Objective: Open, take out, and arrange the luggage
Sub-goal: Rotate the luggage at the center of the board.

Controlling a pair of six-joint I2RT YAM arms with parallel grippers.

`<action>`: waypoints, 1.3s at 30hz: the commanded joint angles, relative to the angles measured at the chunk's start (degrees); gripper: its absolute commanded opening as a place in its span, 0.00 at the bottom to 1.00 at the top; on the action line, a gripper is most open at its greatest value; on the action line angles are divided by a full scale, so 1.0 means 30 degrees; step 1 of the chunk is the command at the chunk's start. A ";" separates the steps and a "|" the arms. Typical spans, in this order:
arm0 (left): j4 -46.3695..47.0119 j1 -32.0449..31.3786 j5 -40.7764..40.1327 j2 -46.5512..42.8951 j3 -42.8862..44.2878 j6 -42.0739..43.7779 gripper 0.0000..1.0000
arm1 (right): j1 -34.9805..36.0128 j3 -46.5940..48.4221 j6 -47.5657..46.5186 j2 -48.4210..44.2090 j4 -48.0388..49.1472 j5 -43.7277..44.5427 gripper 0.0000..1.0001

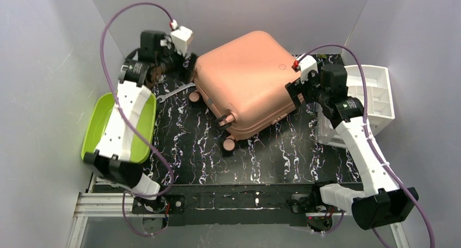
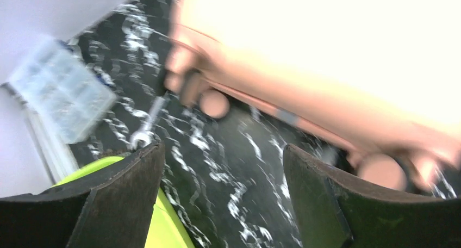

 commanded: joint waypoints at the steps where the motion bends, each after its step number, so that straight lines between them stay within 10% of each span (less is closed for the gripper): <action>1: 0.0656 0.2187 -0.0581 0.4100 0.3573 -0.1297 0.79 | 0.0036 -0.1892 -0.0240 -0.0779 0.0444 0.1778 0.98; 13: 0.0151 0.2534 -0.2009 1.2276 0.9303 -0.1879 0.75 | 0.0036 -0.3952 -0.0262 -0.2706 -0.1175 0.6754 0.98; 39: -0.0752 0.2537 0.7853 0.9271 0.2955 0.0081 0.46 | 0.0031 -0.5416 -0.2773 -0.5054 0.0580 1.4282 0.97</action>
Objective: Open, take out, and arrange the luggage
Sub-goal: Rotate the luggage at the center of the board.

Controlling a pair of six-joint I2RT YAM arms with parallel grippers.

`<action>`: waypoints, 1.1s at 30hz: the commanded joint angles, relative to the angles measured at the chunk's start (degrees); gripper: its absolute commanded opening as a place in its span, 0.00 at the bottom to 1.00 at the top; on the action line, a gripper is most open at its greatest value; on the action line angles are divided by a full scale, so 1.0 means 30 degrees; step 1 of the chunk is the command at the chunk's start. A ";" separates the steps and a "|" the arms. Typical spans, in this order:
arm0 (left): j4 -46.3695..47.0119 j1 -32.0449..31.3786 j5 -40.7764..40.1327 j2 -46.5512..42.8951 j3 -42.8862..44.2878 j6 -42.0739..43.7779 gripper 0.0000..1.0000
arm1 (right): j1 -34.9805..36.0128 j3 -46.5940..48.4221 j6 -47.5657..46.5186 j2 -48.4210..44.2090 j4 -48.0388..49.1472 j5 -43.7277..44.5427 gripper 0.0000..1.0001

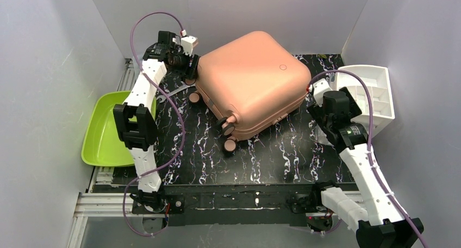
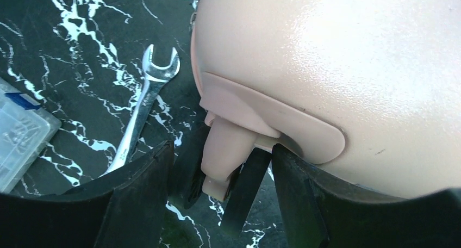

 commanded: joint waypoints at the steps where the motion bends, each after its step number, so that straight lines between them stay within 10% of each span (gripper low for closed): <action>1: -0.2775 -0.0832 0.4759 -0.1354 -0.1395 -0.0297 0.45 | -0.0012 -0.0257 -0.0752 0.0579 0.3302 0.2120 0.97; 17: -0.2978 -0.0831 0.6844 -0.6766 -0.6911 -0.0823 0.38 | -0.0781 -0.1793 -0.1533 -0.2844 0.1771 0.5395 0.96; 19: -0.2892 -0.0840 0.6942 -0.7442 -0.7689 -0.0865 0.38 | -0.0839 0.0041 -0.0496 -0.2492 0.0118 0.3698 0.97; 21: -0.2598 -0.0839 0.7162 -0.8132 -0.8404 -0.1182 0.38 | -0.0839 0.4596 0.1114 -0.1619 -0.2963 -0.4500 0.98; 33: -0.2487 -0.0868 0.6990 -0.9269 -0.9320 -0.1817 0.39 | -0.0841 0.7547 0.4354 0.2139 -0.0933 -1.4829 0.98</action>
